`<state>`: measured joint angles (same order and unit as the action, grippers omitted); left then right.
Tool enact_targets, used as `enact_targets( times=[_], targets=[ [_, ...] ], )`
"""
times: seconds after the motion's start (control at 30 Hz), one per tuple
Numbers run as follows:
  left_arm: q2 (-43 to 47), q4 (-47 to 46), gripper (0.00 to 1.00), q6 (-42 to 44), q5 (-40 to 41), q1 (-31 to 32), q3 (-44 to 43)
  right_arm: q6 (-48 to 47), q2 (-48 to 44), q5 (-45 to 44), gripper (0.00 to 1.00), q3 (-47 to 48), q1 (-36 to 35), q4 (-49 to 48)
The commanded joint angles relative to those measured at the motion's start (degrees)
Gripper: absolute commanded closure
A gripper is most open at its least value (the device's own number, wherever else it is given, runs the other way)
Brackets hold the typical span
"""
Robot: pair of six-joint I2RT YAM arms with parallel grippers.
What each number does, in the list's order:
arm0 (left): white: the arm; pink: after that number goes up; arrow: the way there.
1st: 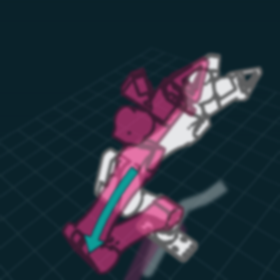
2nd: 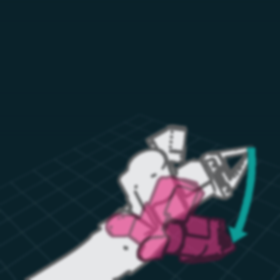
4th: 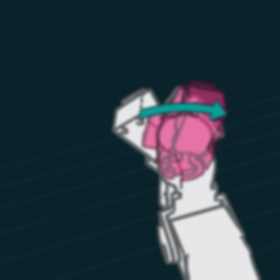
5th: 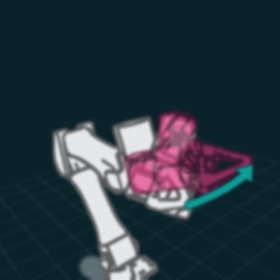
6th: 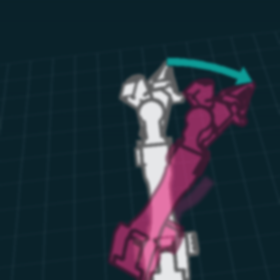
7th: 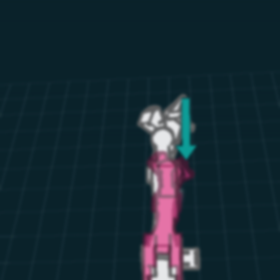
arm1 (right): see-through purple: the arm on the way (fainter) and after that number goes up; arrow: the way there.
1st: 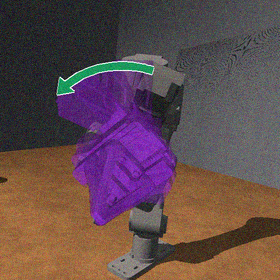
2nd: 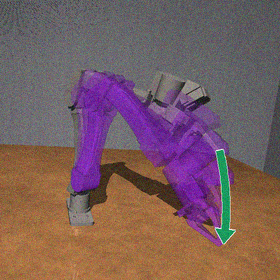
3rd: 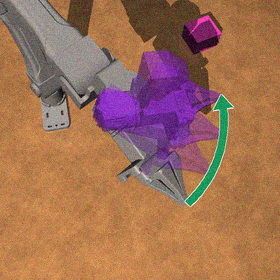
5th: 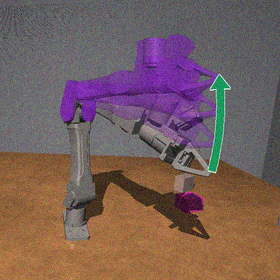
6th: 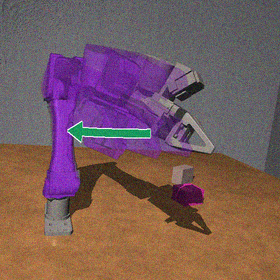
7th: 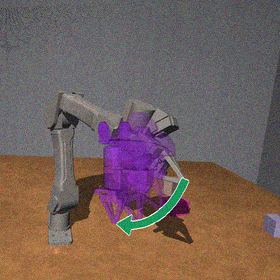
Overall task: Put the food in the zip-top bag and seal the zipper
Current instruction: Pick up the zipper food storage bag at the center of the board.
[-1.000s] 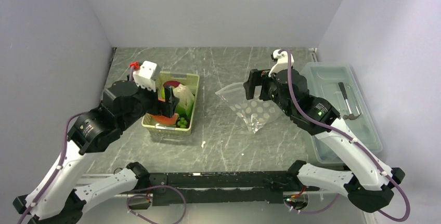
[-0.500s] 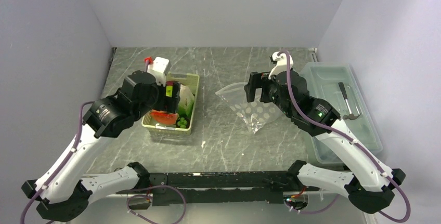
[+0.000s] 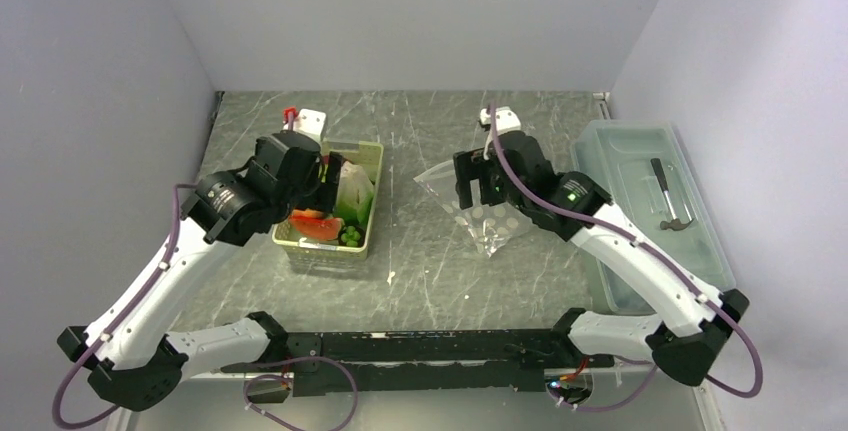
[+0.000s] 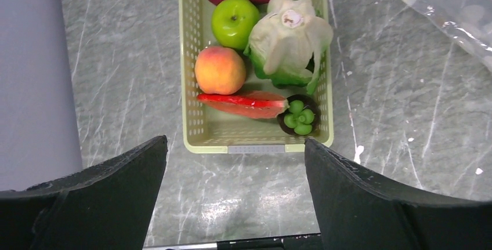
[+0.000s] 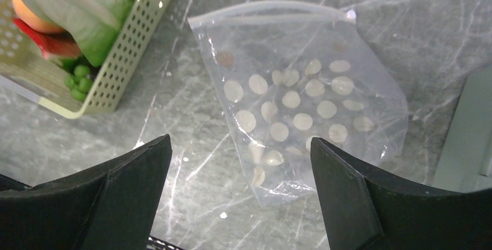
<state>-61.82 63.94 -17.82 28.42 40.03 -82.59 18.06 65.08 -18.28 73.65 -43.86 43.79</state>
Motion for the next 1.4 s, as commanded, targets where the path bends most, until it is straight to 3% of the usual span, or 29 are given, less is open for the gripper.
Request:
enact_targets(
  times=[0.0, 0.27, 0.57, 1.13, 1.27, 1.37],
  targets=[
    [-0.14, 0.86, 0.08, -1.69, 1.61, -2.73, -0.58, -1.26, 3.26, 3.56, 0.08, 2.05, 0.00, 2.69],
    [1.71, -0.92, 0.06, -1.83, -2.46, -7.89, 2.59, -1.22, 10.41, 2.07, 0.07, 0.03, -1.31, 3.71],
    [3.16, -1.54, 0.04, -3.06, -4.74, -8.16, 4.64, -1.47, 14.86, -3.77, 0.01, -2.31, -3.49, 2.04],
    [4.62, -1.01, 0.02, -3.58, -6.03, -8.23, 5.06, 0.93, 23.89, -12.26, 0.00, -5.86, -5.45, 2.92],
    [5.08, -0.93, 0.02, -3.87, -6.37, -8.22, 5.06, 1.48, 24.00, -12.83, 0.07, -7.12, -5.54, 2.57],
    [5.35, -0.85, 0.02, -4.13, -6.49, -8.22, 5.10, 1.58, 23.78, -13.13, 0.19, -7.75, -5.54, 2.15]
  ],
)
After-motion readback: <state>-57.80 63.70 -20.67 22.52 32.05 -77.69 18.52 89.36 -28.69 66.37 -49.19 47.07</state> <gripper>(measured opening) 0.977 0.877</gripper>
